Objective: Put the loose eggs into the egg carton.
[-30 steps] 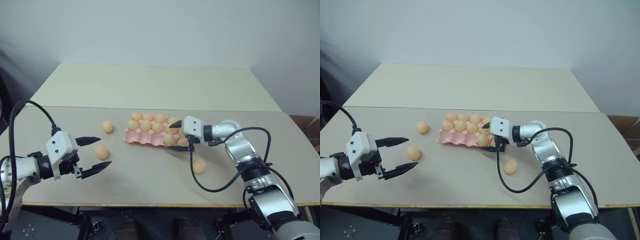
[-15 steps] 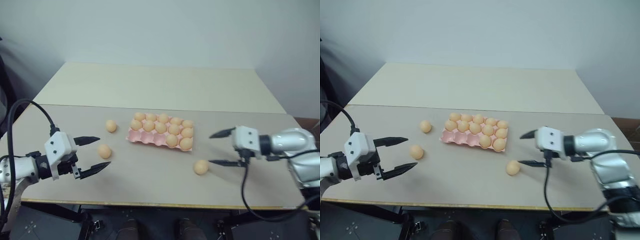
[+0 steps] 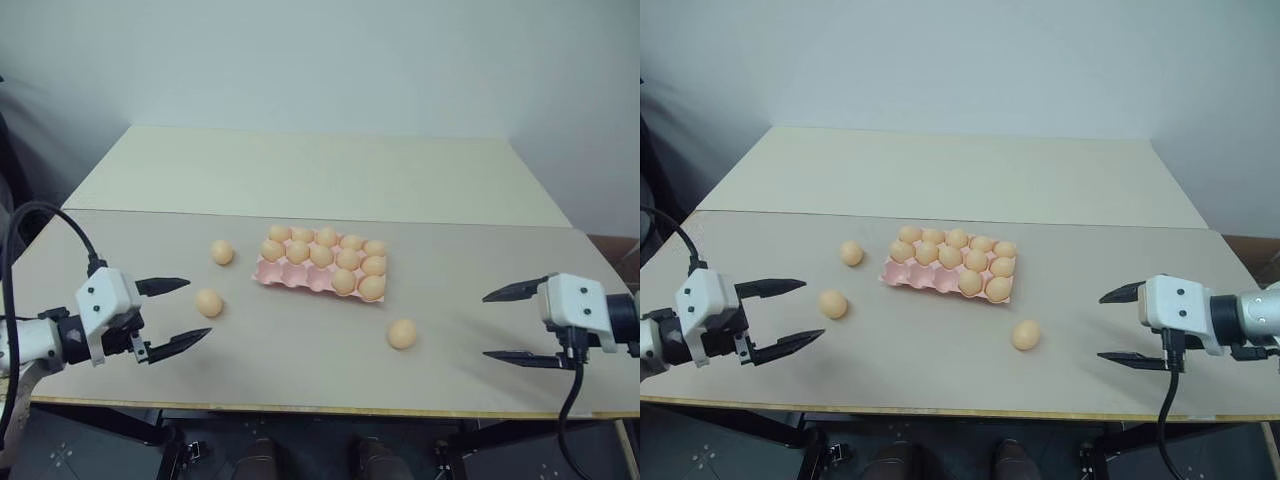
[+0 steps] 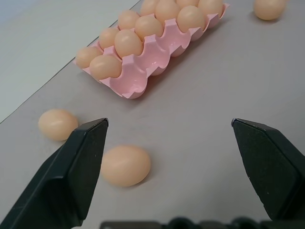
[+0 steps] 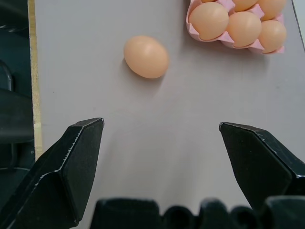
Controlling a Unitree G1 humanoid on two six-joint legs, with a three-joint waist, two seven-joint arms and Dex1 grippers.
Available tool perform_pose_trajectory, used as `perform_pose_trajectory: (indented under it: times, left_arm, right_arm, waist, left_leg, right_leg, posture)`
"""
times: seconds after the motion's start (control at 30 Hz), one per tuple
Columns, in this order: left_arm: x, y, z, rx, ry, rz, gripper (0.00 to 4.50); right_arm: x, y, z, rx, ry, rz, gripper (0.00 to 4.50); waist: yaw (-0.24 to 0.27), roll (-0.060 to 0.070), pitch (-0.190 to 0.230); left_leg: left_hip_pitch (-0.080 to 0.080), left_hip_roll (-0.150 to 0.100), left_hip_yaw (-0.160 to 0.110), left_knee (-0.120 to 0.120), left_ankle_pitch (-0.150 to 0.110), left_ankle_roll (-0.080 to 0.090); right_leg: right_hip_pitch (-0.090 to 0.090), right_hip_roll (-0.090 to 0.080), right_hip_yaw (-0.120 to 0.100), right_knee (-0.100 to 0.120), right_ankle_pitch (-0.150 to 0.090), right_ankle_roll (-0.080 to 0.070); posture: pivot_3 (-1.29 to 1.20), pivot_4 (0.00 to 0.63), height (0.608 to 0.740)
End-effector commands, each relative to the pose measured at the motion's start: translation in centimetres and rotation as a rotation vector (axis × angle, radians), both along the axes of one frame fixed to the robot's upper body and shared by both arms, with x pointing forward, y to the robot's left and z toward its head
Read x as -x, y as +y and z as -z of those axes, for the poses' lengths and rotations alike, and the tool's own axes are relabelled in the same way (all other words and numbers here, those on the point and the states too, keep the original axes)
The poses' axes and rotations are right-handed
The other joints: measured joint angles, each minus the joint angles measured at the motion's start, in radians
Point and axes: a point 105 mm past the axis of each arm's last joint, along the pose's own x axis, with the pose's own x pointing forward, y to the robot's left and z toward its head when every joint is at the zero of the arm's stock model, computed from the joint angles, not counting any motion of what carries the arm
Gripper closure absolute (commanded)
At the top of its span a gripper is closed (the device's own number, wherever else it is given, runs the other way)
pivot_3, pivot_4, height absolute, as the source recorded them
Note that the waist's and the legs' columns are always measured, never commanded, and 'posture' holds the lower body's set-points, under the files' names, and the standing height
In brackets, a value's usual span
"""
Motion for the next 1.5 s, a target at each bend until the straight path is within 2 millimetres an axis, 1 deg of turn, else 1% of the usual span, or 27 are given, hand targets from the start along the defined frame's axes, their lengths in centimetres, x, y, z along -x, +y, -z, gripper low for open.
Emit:
perform_pose_trajectory:
  times: [0.03,0.17,0.23,0.3,0.4,0.53,0.6,0.73,0.8,0.97,1.03,1.17,1.27,1.4,1.43,1.5]
  left_arm:
    - [-0.1,0.3,-1.4,-0.026,-0.059,0.003,0.0]
    - [-0.2,0.4,-1.4,-0.031,-0.063,-0.004,0.0]
    - [-0.3,0.3,-1.4,-0.026,-0.063,0.0,0.0]
    - [-0.3,0.1,-1.4,-0.025,-0.065,0.005,0.0]
    - [-0.5,0.1,-1.3,-0.03,-0.063,0.002,0.0]
    - [-0.7,0.1,-1.4,-0.034,-0.068,0.001,0.0]
    - [-0.7,0.1,-1.4,-0.033,-0.07,0.003,0.0]
    - [-0.6,-0.1,-1.4,-0.034,-0.073,0.005,0.0]
    - [-0.4,-0.2,-1.3,-0.036,-0.074,0.003,0.0]
    - [-0.2,-0.1,-1.1,-0.042,-0.071,-0.011,0.0]
    - [-0.2,-0.1,-1.1,-0.041,-0.071,-0.013,0.0]
    - [-0.2,0.0,-1.0,-0.046,-0.071,-0.022,0.0]
    - [-0.2,0.0,-0.9,-0.05,-0.071,-0.024,0.0]
    - [-0.3,-0.1,-1.1,-0.047,-0.079,-0.022,0.0]
    - [-0.3,-0.1,-1.2,-0.045,-0.083,-0.02,0.0]
    - [-0.3,-0.2,-1.3,-0.044,-0.085,-0.019,0.0]
  right_arm:
    - [0.1,-0.1,-1.3,0.008,-0.047,0.006,0.01]
    - [0.1,0.0,-1.1,-0.003,-0.041,0.005,0.01]
    - [0.0,0.5,-0.8,-0.019,-0.034,-0.011,0.01]
    - [-0.1,1.3,-0.5,-0.037,-0.024,-0.032,0.01]
    - [-0.7,2.7,0.6,-0.04,-0.023,-0.066,0.01]
    - [-2.0,4.7,2.0,-0.071,-0.018,-0.095,0.01]
    - [-2.5,5.4,2.4,-0.084,-0.015,-0.102,0.01]
    - [-3.7,7.2,4.0,-0.101,-0.011,-0.111,0.01]
    - [-4.3,7.9,4.6,-0.112,-0.006,-0.109,0.01]
    - [-4.9,8.5,5.7,-0.104,0.016,-0.105,0.01]
    - [-5.0,8.5,5.9,-0.1,0.018,-0.1,0.01]
    - [-5.3,8.0,7.2,-0.075,0.053,-0.067,0.01]
    - [-5.2,8.1,7.3,-0.086,0.064,-0.079,0.61]
    - [-5.2,8.4,7.3,-0.083,0.045,-0.077,1.99]
    - [-5.2,8.4,7.3,-0.078,0.042,-0.078,2.18]
    - [-5.0,8.4,7.3,-0.075,0.041,-0.083,2.18]
  waist:
    - [0.001,0.0,0.0]
    - [0.0,0.0,0.0]
    - [0.0,0.0,0.0]
    - [0.0,0.0,0.0]
    - [-0.004,0.0,0.0]
    - [-0.005,0.0,0.0]
    - [-0.004,0.0,0.0]
    - [-0.003,0.0,0.0]
    - [-0.002,0.0,0.0]
    - [0.0,0.0,0.0]
    - [0.0,0.0,0.0]
    - [0.0,0.0,0.0]
    - [0.0,0.0,0.0]
    - [-0.001,0.0,0.0]
    - [-0.001,0.0,0.0]
    - [-0.001,0.0,0.0]
  left_leg:
    - [0.0,0.0,0.0,0.0,0.0,0.0]
    - [0.0,0.0,0.0,0.0,0.0,0.0]
    - [0.0,0.0,0.0,0.0,0.0,0.0]
    - [0.0,0.0,0.0,0.0,0.0,0.0]
    - [0.0,0.0,0.0,0.0,0.0,0.0]
    - [0.0,0.0,0.0,0.0,0.0,0.0]
    - [-0.001,0.0,0.0,0.0,0.0,0.0]
    - [-0.001,0.0,0.0,0.0,0.0,0.0]
    - [-0.001,0.0,0.0,0.0,0.0,0.0]
    - [-0.001,0.0,0.0,0.0,0.0,0.0]
    - [-0.001,0.0,0.0,0.0,0.0,0.0]
    - [-0.001,0.0,0.0,0.0,0.0,0.0]
    - [-0.001,0.0,0.0,0.0,0.0,0.0]
    - [-0.001,0.0,0.0,0.0,0.0,0.0]
    - [-0.001,0.0,0.0,0.0,0.0,0.0]
    - [-0.001,0.0,0.0,0.0,0.0,0.0]
  right_leg:
    - [0.0,0.0,0.0,0.0,0.0,0.0]
    - [0.0,0.0,0.0,0.0,0.0,0.0]
    - [0.0,0.0,0.0,0.0,0.0,0.0]
    - [0.0,0.0,0.0,0.0,0.0,0.0]
    - [0.0,0.0,0.0,0.0,0.0,0.0]
    - [0.0,0.0,0.0,0.0,0.0,0.0]
    - [-0.001,0.0,0.0,0.0,0.0,0.0]
    - [-0.001,0.0,0.0,0.0,0.0,0.0]
    - [-0.001,0.0,0.0,0.0,0.0,0.0]
    - [-0.001,0.0,0.0,0.0,0.0,0.0]
    - [-0.001,0.0,0.0,0.0,0.0,0.0]
    - [-0.001,0.0,0.0,0.0,0.0,0.0]
    - [-0.001,0.001,0.0,0.0,0.0,0.0]
    - [-0.001,0.001,0.0,0.0,0.0,0.0]
    - [-0.001,0.001,0.0,0.0,0.0,0.0]
    - [-0.001,0.001,0.0,0.0,0.0,0.0]
  posture:
    - [0.0,0.15,0.74]
    - [0.0,0.15,0.74]
    - [0.0,0.15,0.74]
    - [0.0,0.15,0.74]
    - [0.0,0.15,0.74]
    - [0.0,0.15,0.74]
    - [0.0,0.15,0.74]
    - [0.0,0.15,0.74]
    - [0.0,0.15,0.74]
    - [0.0,0.15,0.74]
    - [0.0,0.15,0.74]
    - [0.0,0.15,0.74]
    - [0.0,0.15,0.74]
    - [0.0,0.15,0.74]
    - [0.0,0.15,0.74]
    - [0.0,0.15,0.74]
